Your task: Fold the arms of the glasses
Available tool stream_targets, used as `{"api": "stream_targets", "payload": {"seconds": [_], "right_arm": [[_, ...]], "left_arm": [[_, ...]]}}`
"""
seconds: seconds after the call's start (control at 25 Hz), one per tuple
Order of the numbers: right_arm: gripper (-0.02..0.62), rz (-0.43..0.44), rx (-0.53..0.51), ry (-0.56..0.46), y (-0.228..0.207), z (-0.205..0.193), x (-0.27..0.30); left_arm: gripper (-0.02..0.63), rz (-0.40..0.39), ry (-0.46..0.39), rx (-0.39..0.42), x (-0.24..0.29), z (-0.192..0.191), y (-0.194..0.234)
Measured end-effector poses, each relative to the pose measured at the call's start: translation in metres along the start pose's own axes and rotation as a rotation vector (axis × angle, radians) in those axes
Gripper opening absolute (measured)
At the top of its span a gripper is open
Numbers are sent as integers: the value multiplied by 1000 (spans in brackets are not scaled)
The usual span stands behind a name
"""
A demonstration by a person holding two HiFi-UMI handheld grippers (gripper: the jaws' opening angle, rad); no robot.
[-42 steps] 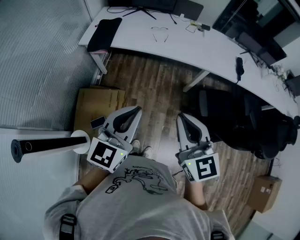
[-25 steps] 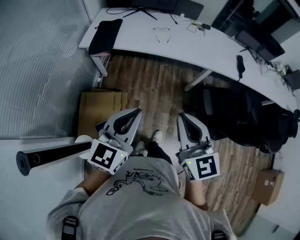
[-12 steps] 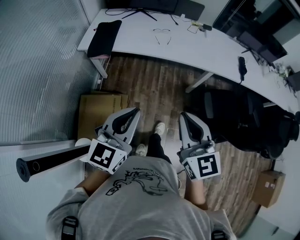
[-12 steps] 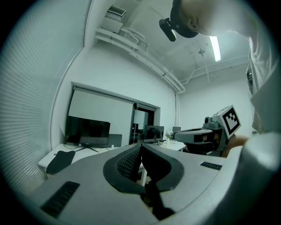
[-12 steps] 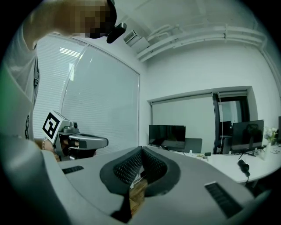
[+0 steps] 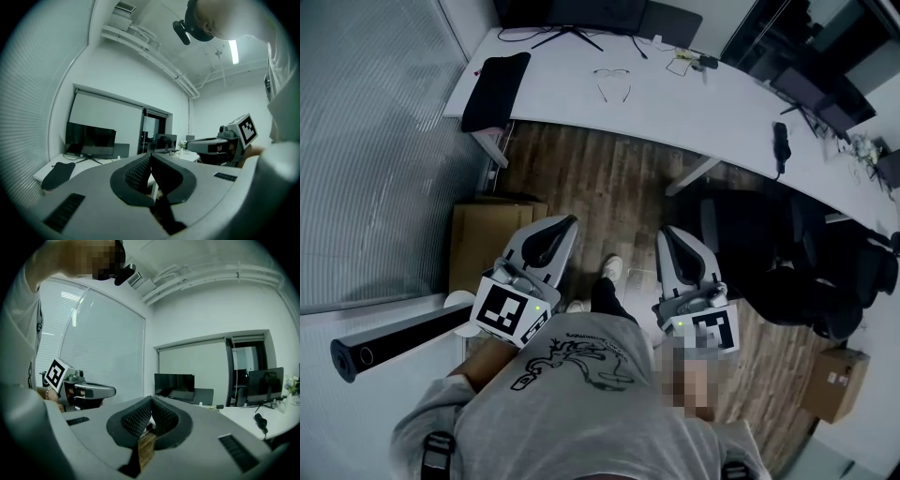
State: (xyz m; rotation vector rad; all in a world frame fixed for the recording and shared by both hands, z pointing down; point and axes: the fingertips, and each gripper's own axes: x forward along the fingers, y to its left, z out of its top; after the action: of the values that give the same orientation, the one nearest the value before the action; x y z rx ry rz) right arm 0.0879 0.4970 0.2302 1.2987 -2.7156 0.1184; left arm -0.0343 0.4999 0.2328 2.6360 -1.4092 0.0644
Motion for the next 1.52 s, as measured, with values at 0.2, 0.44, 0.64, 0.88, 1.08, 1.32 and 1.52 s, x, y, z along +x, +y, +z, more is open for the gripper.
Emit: {"api": "stream_targets", "payload": {"seconds": [0.2, 0.44, 0.64, 0.88, 1.08, 1.32, 1.52], "right_arm": [[9, -3, 10, -5, -46, 4, 16], [9, -4, 14, -1, -102, 6, 31], [9, 0, 13, 1, -148, 8, 41], [9, 8, 25, 19, -198, 1, 46], [9, 13, 29, 9, -227, -1, 47], [9, 22, 44, 22, -248, -9, 54], [9, 11, 43, 14, -258, -10, 66]], "left_arm": [[21, -4, 13, 8, 49, 8, 2], [21, -11, 26, 18, 107, 15, -1], [21, -5, 35, 21, 151, 20, -5], [21, 7, 41, 30, 197, 26, -14], [21, 24, 44, 34, 225, 24, -19], [21, 29, 61, 32, 249, 20, -20], [21, 21, 58, 24, 263, 14, -9]]}}
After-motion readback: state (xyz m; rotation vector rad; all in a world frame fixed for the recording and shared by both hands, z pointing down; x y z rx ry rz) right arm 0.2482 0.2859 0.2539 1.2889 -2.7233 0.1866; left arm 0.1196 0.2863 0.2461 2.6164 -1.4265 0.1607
